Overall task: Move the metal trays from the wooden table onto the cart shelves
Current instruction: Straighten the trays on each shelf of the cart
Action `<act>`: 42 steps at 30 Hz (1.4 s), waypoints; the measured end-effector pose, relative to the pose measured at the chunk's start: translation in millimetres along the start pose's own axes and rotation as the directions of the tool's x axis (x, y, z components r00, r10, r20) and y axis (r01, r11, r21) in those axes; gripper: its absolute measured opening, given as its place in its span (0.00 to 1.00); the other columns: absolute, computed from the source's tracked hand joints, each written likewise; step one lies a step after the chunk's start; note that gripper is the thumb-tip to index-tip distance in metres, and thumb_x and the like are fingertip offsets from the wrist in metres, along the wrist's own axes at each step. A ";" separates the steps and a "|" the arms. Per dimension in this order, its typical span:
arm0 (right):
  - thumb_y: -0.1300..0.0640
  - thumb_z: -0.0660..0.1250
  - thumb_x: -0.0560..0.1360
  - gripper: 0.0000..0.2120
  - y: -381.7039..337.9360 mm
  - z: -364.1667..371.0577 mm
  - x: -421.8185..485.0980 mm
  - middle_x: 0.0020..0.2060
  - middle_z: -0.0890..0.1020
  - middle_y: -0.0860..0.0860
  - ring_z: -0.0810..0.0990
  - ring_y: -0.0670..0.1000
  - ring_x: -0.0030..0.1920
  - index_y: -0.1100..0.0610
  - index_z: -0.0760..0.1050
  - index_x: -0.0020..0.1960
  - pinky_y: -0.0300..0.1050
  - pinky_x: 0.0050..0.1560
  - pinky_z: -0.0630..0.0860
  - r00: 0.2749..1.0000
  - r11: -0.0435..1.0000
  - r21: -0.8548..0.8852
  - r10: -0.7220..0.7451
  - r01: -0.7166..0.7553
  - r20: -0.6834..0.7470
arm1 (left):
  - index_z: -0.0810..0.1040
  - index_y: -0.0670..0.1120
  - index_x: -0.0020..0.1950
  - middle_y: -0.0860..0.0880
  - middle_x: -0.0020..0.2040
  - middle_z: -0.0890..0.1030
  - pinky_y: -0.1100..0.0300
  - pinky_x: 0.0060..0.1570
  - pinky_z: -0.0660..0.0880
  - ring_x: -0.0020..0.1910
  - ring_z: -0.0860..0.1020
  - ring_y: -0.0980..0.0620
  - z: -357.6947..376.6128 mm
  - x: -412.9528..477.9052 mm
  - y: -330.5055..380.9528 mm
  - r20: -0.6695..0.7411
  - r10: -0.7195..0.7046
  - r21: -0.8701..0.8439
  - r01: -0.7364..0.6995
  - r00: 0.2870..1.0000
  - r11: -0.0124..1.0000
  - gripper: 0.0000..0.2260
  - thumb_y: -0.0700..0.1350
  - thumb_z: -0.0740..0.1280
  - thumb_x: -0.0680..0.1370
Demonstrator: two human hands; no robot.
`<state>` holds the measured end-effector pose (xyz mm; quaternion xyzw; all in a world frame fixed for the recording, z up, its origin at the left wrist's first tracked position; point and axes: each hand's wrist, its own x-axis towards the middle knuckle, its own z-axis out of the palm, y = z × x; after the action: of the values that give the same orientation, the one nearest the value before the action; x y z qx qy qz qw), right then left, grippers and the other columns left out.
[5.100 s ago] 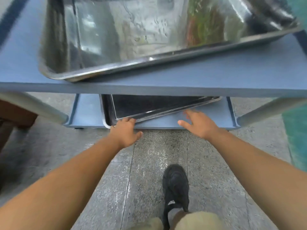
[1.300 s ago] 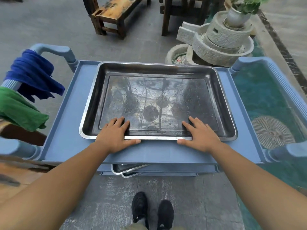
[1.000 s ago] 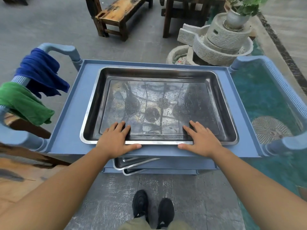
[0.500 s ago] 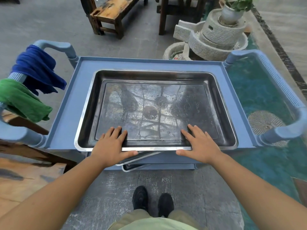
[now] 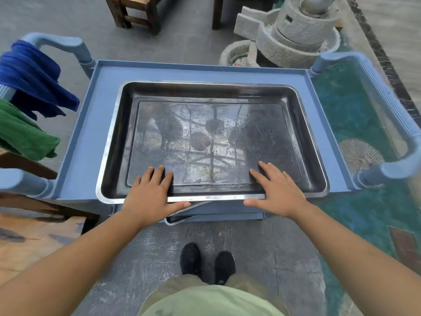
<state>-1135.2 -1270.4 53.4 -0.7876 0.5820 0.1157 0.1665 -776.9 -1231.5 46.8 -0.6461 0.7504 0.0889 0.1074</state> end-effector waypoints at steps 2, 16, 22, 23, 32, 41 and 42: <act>0.15 0.45 0.61 0.53 0.7 0.7 -0.1 0.79 0.46 0.46 0.43 0.49 0.79 0.41 0.48 0.79 0.60 0.77 0.49 1.000 1.000 -0.005 0.000 0.000 -0.005 | 0.57 0.49 0.79 0.45 0.78 0.58 0.42 0.72 0.61 0.77 0.56 0.40 -0.2 0.2 1.1 0.010 0.008 0.010 -0.008 1.000 1.000 0.52 0.81 0.38 0.65; 0.14 0.45 0.59 0.54 1.4 2.9 1.0 0.79 0.50 0.46 0.47 0.51 0.79 0.41 0.51 0.78 0.60 0.76 0.51 0.999 1.000 0.004 -0.005 0.005 -0.040 | 0.56 0.49 0.78 0.45 0.78 0.58 0.41 0.71 0.62 0.76 0.56 0.40 -2.3 1.2 0.9 0.026 0.014 0.011 -0.014 1.000 1.000 0.51 0.81 0.39 0.66; 0.19 0.53 0.64 0.51 -1.8 -12.9 -5.3 0.79 0.50 0.50 0.49 0.54 0.79 0.46 0.52 0.78 0.63 0.74 0.56 0.996 0.998 0.052 -0.036 0.032 0.084 | 0.55 0.48 0.78 0.44 0.80 0.52 0.33 0.70 0.58 0.77 0.54 0.40 -21.6 -4.1 7.6 0.192 -0.013 -0.018 0.017 0.981 1.000 0.55 0.83 0.41 0.61; 0.22 0.56 0.66 0.48 -2.9 -15.5 -8.2 0.78 0.53 0.52 0.53 0.55 0.78 0.48 0.54 0.78 0.62 0.73 0.60 0.995 0.998 0.036 -0.045 0.042 0.091 | 0.56 0.48 0.77 0.44 0.80 0.50 0.33 0.70 0.57 0.77 0.54 0.40 -23.6 -8.2 11.3 0.186 -0.036 -0.010 0.039 0.982 0.999 0.54 0.82 0.44 0.62; 0.42 0.65 0.75 0.32 -13.1 -0.3 -86.2 0.71 0.68 0.54 0.66 0.55 0.71 0.53 0.63 0.75 0.51 0.69 0.67 0.971 0.990 0.062 -0.115 0.131 -0.212 | 0.48 0.46 0.79 0.44 0.80 0.46 0.35 0.73 0.53 0.79 0.46 0.42 -2.4 -86.0 64.3 -0.029 -0.014 -0.060 0.012 0.999 0.998 0.41 0.67 0.58 0.76; 0.43 0.63 0.76 0.28 -9.3 51.6 -121.6 0.68 0.73 0.52 0.71 0.53 0.67 0.52 0.66 0.73 0.48 0.64 0.71 1.000 0.980 0.195 -0.027 0.024 0.014 | 0.63 0.49 0.74 0.47 0.72 0.66 0.43 0.67 0.66 0.71 0.65 0.45 40.4 -118.6 97.9 0.073 -0.005 -0.175 0.017 0.997 0.985 0.32 0.64 0.62 0.76; 0.42 0.64 0.76 0.27 -8.9 59.1 -118.6 0.66 0.75 0.52 0.74 0.53 0.65 0.52 0.68 0.71 0.47 0.61 0.71 0.994 0.978 0.207 -0.008 -0.014 0.108 | 0.64 0.49 0.73 0.48 0.70 0.69 0.44 0.66 0.67 0.69 0.67 0.45 44.8 -114.1 96.3 0.098 0.007 -0.164 0.009 0.995 0.986 0.31 0.64 0.62 0.75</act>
<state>-1161.1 -1140.4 44.9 -0.7577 0.5821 0.0971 0.2786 -853.8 -1096.5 34.7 -0.6481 0.7339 0.1822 0.0908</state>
